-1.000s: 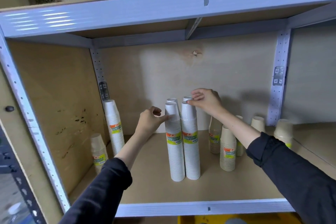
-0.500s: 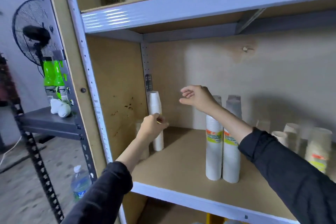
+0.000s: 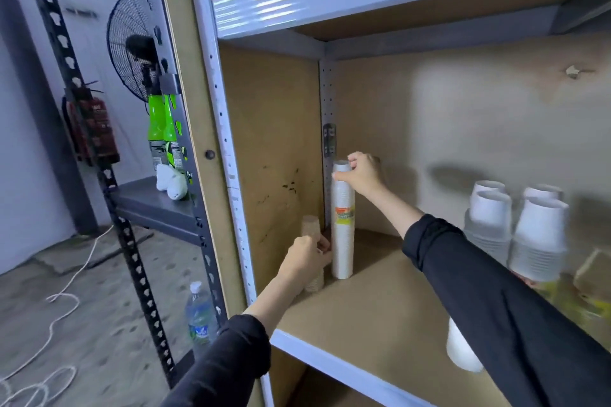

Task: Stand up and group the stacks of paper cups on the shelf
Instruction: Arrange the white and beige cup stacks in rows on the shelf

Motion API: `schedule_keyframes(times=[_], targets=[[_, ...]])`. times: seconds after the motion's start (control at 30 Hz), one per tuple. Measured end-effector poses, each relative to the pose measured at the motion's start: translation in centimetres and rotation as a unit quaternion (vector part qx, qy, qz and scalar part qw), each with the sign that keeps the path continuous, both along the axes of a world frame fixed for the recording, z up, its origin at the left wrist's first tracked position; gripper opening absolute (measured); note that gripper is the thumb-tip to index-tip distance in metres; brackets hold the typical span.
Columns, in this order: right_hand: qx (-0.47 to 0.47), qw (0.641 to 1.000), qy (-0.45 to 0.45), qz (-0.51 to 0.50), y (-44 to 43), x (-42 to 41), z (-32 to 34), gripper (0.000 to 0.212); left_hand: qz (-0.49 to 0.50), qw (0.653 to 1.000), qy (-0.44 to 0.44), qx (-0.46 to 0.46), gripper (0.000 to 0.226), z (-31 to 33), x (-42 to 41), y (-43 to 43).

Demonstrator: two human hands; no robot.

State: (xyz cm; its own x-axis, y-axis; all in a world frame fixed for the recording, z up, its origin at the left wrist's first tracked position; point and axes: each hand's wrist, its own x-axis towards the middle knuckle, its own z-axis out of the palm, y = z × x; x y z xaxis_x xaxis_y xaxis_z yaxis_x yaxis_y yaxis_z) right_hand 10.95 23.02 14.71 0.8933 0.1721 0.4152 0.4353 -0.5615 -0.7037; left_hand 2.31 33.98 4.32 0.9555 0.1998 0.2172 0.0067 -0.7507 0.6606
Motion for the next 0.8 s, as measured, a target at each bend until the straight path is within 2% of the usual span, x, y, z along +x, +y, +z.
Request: schedule_keyframes(times=[0.13, 0.37, 0.53, 0.8], targets=[[0.036, 0.999, 0.028, -0.002, 1.4, 2.4, -0.5, 0.074, -0.007, 0.999, 0.037, 0.015, 0.025, -2.6, 1.0, -0.3], [0.072, 0.996, 0.038, -0.047, 2.0, 4.8, -2.1, 0.073, -0.04, 0.995, 0.087, 0.041, 0.031, -7.8, 2.2, -1.4], [0.068, 0.996, 0.042, -0.045, 2.0, 5.5, -2.8, 0.05, -0.055, 0.992, 0.089, 0.064, 0.026, -9.6, 2.9, -1.6], [0.07, 0.995, 0.067, 0.011, 1.6, 5.8, -3.3, 0.048, -0.067, 0.983, 0.11, 0.128, 0.029, -11.7, 3.6, -1.5]])
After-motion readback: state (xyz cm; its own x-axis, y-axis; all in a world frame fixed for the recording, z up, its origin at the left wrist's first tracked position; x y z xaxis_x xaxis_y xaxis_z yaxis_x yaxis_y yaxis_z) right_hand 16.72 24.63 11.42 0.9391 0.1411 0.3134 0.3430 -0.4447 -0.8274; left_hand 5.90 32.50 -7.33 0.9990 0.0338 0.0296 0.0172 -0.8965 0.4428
